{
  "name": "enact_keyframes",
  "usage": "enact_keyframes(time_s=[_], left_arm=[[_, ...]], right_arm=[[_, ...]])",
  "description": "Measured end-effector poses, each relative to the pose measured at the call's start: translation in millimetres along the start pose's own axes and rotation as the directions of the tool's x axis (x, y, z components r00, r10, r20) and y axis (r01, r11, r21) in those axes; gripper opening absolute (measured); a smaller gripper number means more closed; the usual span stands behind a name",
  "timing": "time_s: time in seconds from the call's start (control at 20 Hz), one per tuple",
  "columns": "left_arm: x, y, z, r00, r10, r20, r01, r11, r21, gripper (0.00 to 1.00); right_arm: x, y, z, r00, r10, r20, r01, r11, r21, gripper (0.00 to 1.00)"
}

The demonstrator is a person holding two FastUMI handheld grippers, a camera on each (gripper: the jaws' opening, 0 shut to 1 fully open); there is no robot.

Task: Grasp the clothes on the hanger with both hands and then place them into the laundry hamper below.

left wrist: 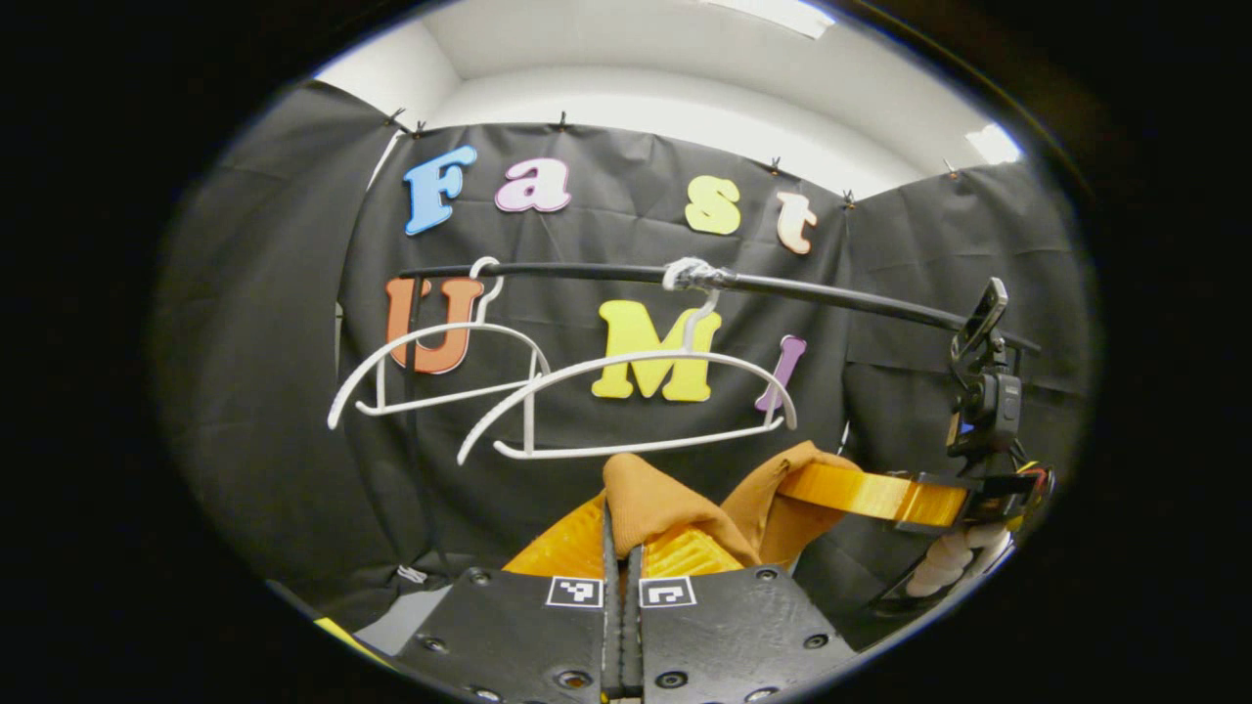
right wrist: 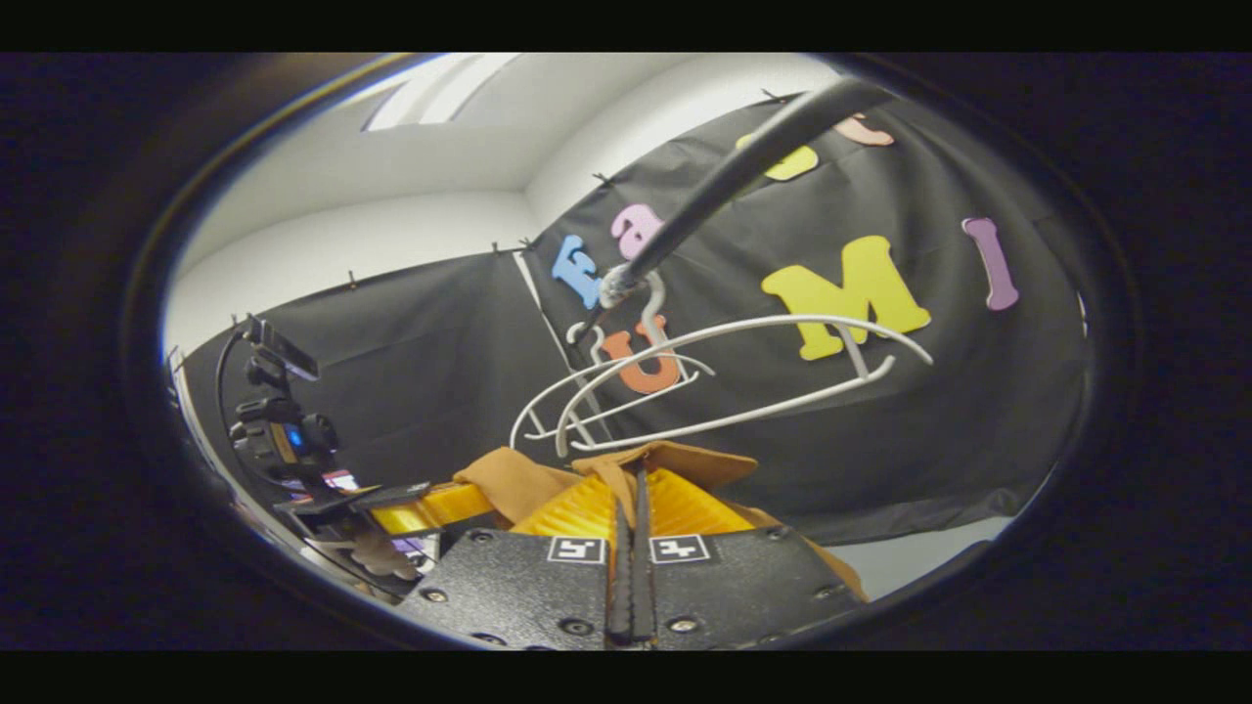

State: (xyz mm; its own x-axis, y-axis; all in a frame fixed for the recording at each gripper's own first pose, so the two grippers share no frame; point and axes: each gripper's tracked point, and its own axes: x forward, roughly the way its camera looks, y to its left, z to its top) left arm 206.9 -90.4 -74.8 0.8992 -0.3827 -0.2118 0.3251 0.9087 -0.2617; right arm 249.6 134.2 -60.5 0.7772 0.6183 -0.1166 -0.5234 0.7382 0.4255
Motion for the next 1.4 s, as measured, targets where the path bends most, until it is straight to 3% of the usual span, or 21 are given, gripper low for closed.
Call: enact_keyframes(time_s=[0.25, 0.3, 0.55, 0.75, 0.85, 0.9, 0.95, 1.05, 1.3, 1.4], left_arm=[[-4.2, 2.1, -20.3, 1.000, 0.009, -0.024, -0.009, 1.000, 0.004, 0.04], [-1.1, 2.6, -28.2, 0.999, 0.012, -0.035, -0.012, 1.000, 0.004, 0.00], [13.3, -4.3, -88.6, 0.996, -0.007, -0.087, 0.006, 1.000, -0.013, 0.04], [24.2, -8.8, -160.6, 0.984, -0.026, -0.179, 0.016, 0.998, -0.057, 0.00], [26.3, -8.6, -206.1, 0.965, -0.028, -0.260, -0.006, 0.992, -0.130, 0.04], [26.3, -8.4, -228.3, 0.953, -0.029, -0.303, -0.021, 0.987, -0.159, 0.00], [24.4, -6.3, -248.1, 0.939, -0.022, -0.342, -0.039, 0.984, -0.173, 0.05], [21.3, -1.3, -298.3, 0.902, -0.009, -0.431, -0.080, 0.979, -0.188, 0.00], [5.6, -6.9, -386.6, 0.783, 0.011, -0.622, -0.167, 0.967, -0.194, 0.00], [-7.9, -14.8, -404.9, 0.732, 0.012, -0.682, -0.187, 0.965, -0.183, 0.00]], right_arm=[[6.4, 23.8, -36.6, 0.999, 0.007, -0.053, -0.008, 1.000, -0.015, 0.03], [8.8, 19.1, -44.3, 0.998, -0.007, -0.063, 0.005, 1.000, -0.030, 0.04], [10.4, -15.2, -101.0, 0.984, -0.071, -0.161, 0.074, 0.997, 0.016, 0.04], [6.4, -57.1, -160.3, 0.950, -0.146, -0.274, 0.165, 0.985, 0.048, 0.04], [2.7, -77.5, -197.2, 0.920, -0.183, -0.345, 0.217, 0.974, 0.062, 0.04], [-0.4, -88.2, -216.4, 0.901, -0.203, -0.383, 0.244, 0.968, 0.059, 0.04], [-6.1, -96.4, -237.5, 0.878, -0.221, -0.424, 0.269, 0.961, 0.058, 0.04], [-14.0, -113.1, -277.9, 0.827, -0.250, -0.503, 0.322, 0.945, 0.060, 0.04], [-43.4, -143.2, -368.2, 0.666, -0.302, -0.682, 0.441, 0.897, 0.033, 0.03], [-46.4, -142.2, -391.4, 0.620, -0.296, -0.726, 0.467, 0.884, 0.038, 0.04]])
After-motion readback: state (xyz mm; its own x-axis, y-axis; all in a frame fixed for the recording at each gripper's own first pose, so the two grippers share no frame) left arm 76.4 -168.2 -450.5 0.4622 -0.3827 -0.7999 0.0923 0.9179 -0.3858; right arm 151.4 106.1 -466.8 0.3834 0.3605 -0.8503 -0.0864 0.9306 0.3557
